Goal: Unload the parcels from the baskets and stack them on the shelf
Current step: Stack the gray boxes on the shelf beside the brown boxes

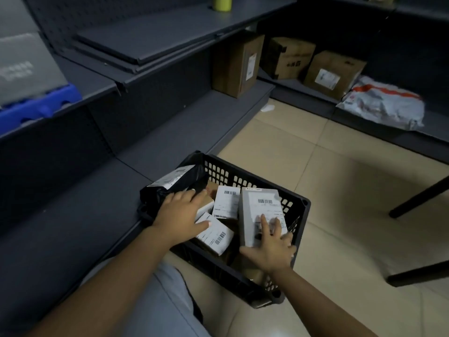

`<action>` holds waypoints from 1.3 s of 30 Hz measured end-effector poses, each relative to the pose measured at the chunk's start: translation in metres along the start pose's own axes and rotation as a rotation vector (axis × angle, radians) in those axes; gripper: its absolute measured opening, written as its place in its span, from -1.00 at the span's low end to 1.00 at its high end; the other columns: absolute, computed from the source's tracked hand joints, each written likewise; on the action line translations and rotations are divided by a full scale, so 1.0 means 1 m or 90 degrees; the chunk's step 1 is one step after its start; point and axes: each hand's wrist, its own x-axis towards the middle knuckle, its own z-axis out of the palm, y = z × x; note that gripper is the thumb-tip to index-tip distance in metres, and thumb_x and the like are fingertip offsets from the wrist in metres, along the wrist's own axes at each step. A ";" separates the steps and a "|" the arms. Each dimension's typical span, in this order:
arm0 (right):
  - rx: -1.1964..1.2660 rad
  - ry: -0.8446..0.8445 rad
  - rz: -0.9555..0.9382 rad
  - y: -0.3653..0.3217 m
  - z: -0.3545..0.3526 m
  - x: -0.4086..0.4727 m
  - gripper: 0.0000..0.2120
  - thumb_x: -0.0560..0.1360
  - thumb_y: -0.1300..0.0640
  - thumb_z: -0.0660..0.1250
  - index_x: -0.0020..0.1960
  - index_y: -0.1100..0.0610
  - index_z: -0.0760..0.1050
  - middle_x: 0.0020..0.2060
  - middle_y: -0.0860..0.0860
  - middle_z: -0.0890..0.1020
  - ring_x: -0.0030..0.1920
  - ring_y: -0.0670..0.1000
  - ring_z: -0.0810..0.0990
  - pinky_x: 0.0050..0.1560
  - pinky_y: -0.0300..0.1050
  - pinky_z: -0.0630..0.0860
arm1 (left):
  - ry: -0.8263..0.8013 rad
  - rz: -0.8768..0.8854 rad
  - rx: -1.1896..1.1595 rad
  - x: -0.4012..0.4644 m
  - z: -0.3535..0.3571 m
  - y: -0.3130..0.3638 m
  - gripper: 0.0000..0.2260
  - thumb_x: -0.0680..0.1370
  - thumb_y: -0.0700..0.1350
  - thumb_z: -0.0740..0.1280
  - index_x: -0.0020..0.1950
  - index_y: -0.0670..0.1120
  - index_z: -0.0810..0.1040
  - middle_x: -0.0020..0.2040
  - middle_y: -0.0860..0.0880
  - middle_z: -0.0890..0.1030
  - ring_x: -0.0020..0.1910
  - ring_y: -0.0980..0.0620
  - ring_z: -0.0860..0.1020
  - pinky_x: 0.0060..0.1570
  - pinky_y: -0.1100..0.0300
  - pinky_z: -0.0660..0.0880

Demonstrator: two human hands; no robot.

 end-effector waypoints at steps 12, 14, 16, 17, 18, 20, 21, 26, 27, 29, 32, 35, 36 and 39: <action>0.170 0.189 -0.287 -0.093 -0.166 -0.108 -0.01 0.13 -0.43 0.19 0.50 -0.28 -0.08 0.53 -0.09 -0.04 0.47 0.18 0.02 0.38 0.17 0.17 | 0.160 0.079 -0.029 -0.073 -0.086 0.028 0.03 0.37 0.35 0.33 0.56 0.01 -0.25 0.57 0.02 0.01 0.52 0.04 0.04 0.47 0.10 -0.02; 0.188 0.219 -0.341 -0.122 -0.192 -0.125 -0.01 0.09 -0.44 0.13 0.49 -0.28 -0.03 0.53 -0.11 -0.02 0.47 0.14 0.03 0.39 0.15 0.18 | 0.214 0.062 -0.069 -0.092 -0.114 0.021 0.13 0.32 0.38 0.36 0.55 -0.05 -0.31 0.58 0.03 -0.06 0.53 0.07 0.00 0.49 0.08 0.00; 0.184 0.253 -0.418 -0.157 -0.219 -0.145 -0.04 0.10 -0.45 0.12 0.48 -0.29 0.00 0.52 -0.12 -0.01 0.46 0.12 0.03 0.38 0.14 0.20 | 0.285 0.029 -0.133 -0.113 -0.144 0.009 0.17 0.30 0.38 0.39 0.53 -0.04 -0.35 0.58 0.03 -0.14 0.54 0.07 -0.03 0.50 0.06 0.05; 0.182 0.266 -0.464 -0.173 -0.230 -0.155 -0.06 0.12 -0.46 0.13 0.47 -0.30 0.01 0.52 -0.12 -0.02 0.46 0.11 0.03 0.38 0.15 0.20 | 0.330 0.009 -0.168 -0.123 -0.159 0.001 0.17 0.29 0.36 0.40 0.53 -0.03 -0.35 0.58 0.03 -0.17 0.54 0.06 -0.04 0.50 0.04 0.06; 0.187 0.271 -0.514 -0.189 -0.241 -0.165 -0.08 0.15 -0.47 0.15 0.47 -0.31 0.02 0.52 -0.13 -0.02 0.47 0.08 0.02 0.38 0.15 0.21 | 0.380 -0.011 -0.191 -0.134 -0.174 -0.007 0.16 0.31 0.34 0.42 0.54 -0.03 -0.34 0.57 0.03 -0.18 0.54 0.06 -0.06 0.50 0.04 0.06; 0.219 0.259 -0.623 -0.217 -0.257 -0.182 -0.12 0.20 -0.49 0.22 0.46 -0.34 0.05 0.52 -0.17 -0.02 0.48 -0.03 -0.03 0.40 0.07 0.19 | 0.471 -0.042 -0.193 -0.156 -0.203 -0.024 0.08 0.38 0.25 0.42 0.53 -0.03 -0.33 0.57 0.02 -0.19 0.54 0.05 -0.09 0.50 0.06 0.05; 0.240 0.253 -0.678 -0.228 -0.264 -0.189 -0.13 0.20 -0.50 0.25 0.45 -0.35 0.09 0.51 -0.19 -0.01 0.48 -0.10 -0.05 0.41 -0.02 0.16 | 0.504 -0.051 -0.188 -0.167 -0.216 -0.032 0.04 0.40 0.22 0.40 0.53 -0.03 -0.32 0.57 0.02 -0.18 0.54 0.05 -0.08 0.50 0.06 0.06; 0.258 0.314 -0.884 -0.276 -0.298 -0.208 -0.35 0.33 -0.26 0.34 0.40 -0.33 0.26 0.50 -0.13 0.13 0.50 -0.15 0.03 0.42 -0.09 0.18 | 0.619 -0.087 -0.203 -0.212 -0.271 -0.070 0.07 0.35 0.29 0.43 0.55 0.04 -0.26 0.58 0.07 -0.05 0.53 0.08 0.05 0.45 0.07 0.20; 0.264 0.319 -0.909 -0.285 -0.304 -0.209 -0.38 0.36 -0.15 0.37 0.38 -0.34 0.27 0.49 -0.12 0.16 0.50 -0.14 0.06 0.42 -0.05 0.22 | 0.635 -0.094 -0.195 -0.219 -0.280 -0.076 0.09 0.34 0.29 0.44 0.53 0.08 -0.30 0.58 0.06 -0.01 0.52 0.07 0.09 0.43 0.09 0.22; 0.268 0.328 -0.947 -0.302 -0.314 -0.209 -0.34 0.39 0.07 0.44 0.36 -0.35 0.28 0.48 -0.13 0.18 0.49 -0.15 0.10 0.41 -0.05 0.26 | 0.654 -0.105 -0.171 -0.231 -0.297 -0.088 0.12 0.33 0.27 0.47 0.47 0.19 -0.41 0.57 0.03 0.07 0.50 0.02 0.17 0.39 0.06 0.28; 0.258 0.340 -0.984 -0.331 -0.325 -0.205 -0.29 0.38 0.22 0.49 0.34 -0.32 0.29 0.47 -0.13 0.18 0.48 -0.15 0.13 0.38 -0.22 0.25 | 0.667 -0.106 -0.119 -0.241 -0.319 -0.108 0.12 0.34 0.24 0.47 0.41 0.30 -0.47 0.58 0.04 0.02 0.52 0.00 0.12 0.38 -0.06 0.31; 0.255 0.336 -0.993 -0.364 -0.332 -0.198 -0.32 0.38 0.25 0.47 0.34 -0.25 0.33 0.46 -0.12 0.16 0.44 -0.20 0.14 0.26 -0.49 0.18 | 0.658 -0.113 -0.101 -0.239 -0.335 -0.131 0.06 0.38 0.21 0.46 0.42 0.35 -0.42 0.58 0.05 -0.08 0.53 0.00 0.07 0.40 -0.07 0.29; 0.256 0.335 -0.993 -0.375 -0.334 -0.195 -0.35 0.39 0.23 0.47 0.36 -0.19 0.36 0.46 -0.12 0.16 0.42 -0.23 0.15 0.26 -0.49 0.19 | 0.651 -0.122 -0.093 -0.236 -0.339 -0.140 0.05 0.39 0.20 0.45 0.42 0.34 -0.41 0.58 0.04 -0.09 0.53 -0.01 0.09 0.39 -0.05 0.30; 0.251 0.370 -0.978 -0.410 -0.337 -0.178 -0.39 0.39 0.20 0.45 0.39 -0.09 0.39 0.41 -0.12 0.21 0.39 -0.16 0.20 0.32 -0.25 0.33 | 0.632 -0.162 -0.087 -0.221 -0.348 -0.168 0.00 0.45 0.15 0.42 0.44 0.28 -0.42 0.58 0.03 -0.12 0.51 -0.02 0.15 0.35 -0.01 0.36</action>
